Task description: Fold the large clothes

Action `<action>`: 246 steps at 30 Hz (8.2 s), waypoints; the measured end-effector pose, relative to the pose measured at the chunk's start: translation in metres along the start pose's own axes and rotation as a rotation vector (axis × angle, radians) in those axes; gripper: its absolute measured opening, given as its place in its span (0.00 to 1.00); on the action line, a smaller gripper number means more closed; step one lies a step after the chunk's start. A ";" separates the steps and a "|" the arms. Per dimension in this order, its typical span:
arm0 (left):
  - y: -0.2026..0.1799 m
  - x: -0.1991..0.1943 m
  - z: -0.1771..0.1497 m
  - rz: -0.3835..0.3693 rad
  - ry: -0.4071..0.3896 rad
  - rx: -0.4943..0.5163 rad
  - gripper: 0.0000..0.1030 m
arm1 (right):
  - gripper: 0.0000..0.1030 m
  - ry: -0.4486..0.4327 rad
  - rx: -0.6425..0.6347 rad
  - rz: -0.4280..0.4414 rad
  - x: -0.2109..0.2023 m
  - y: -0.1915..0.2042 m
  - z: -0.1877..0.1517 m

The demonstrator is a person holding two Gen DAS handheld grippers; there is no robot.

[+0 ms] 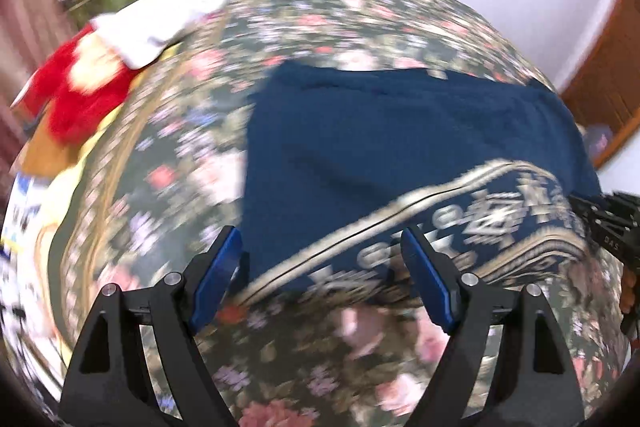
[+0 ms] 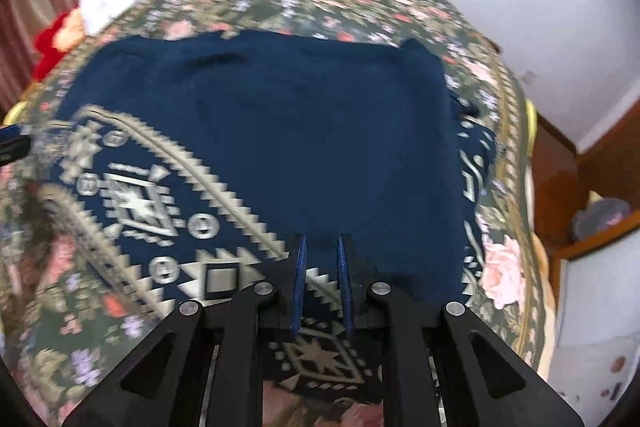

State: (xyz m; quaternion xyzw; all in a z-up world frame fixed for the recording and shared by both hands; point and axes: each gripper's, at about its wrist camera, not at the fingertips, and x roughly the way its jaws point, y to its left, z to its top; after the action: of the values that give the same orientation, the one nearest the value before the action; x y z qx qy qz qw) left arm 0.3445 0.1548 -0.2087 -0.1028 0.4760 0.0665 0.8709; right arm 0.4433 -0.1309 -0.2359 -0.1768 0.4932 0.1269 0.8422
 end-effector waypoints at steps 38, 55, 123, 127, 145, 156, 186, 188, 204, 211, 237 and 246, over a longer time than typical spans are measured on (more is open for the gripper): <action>0.057 0.074 -0.030 -0.637 0.063 -0.773 0.79 | 1.00 0.020 0.081 0.279 0.011 0.006 0.015; 0.025 0.058 0.032 -0.243 -0.095 -0.536 0.25 | 1.00 -0.046 0.071 0.292 -0.026 0.029 0.037; -0.255 -0.003 -0.011 -0.376 0.078 0.374 0.75 | 1.00 -0.061 0.362 0.187 -0.095 -0.114 -0.099; -0.257 -0.019 -0.017 -0.342 0.053 0.396 0.77 | 1.00 -0.093 0.373 0.198 -0.111 -0.119 -0.097; -0.134 -0.088 0.049 -0.225 -0.095 0.156 0.77 | 1.00 -0.232 0.222 0.339 -0.152 -0.046 -0.015; -0.101 -0.016 0.018 -0.215 0.046 0.151 0.78 | 1.00 -0.023 0.189 0.275 -0.057 -0.010 0.005; -0.120 -0.012 -0.007 -0.289 0.077 0.208 0.91 | 1.00 -0.005 0.233 0.213 0.001 -0.036 0.038; -0.117 -0.017 -0.013 -0.298 0.078 0.234 0.91 | 1.00 -0.002 0.261 0.211 0.003 -0.049 0.032; -0.116 -0.015 -0.029 -0.266 0.093 0.306 0.94 | 1.00 0.061 0.115 0.216 -0.019 -0.023 -0.043; -0.096 -0.032 -0.018 -0.191 0.055 0.357 0.93 | 1.00 0.068 0.257 0.352 -0.034 -0.057 -0.045; -0.085 0.091 0.056 -0.696 0.322 -0.078 1.00 | 1.00 0.139 0.381 0.668 0.052 -0.043 0.026; -0.100 0.129 0.055 -0.805 0.388 -0.161 1.00 | 1.00 0.121 0.432 0.705 0.073 -0.037 0.042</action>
State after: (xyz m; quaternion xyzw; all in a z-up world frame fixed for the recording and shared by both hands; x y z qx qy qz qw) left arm 0.4799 0.0737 -0.2774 -0.3574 0.5460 -0.2612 0.7113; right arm 0.5260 -0.1436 -0.2749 0.1766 0.5875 0.2906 0.7343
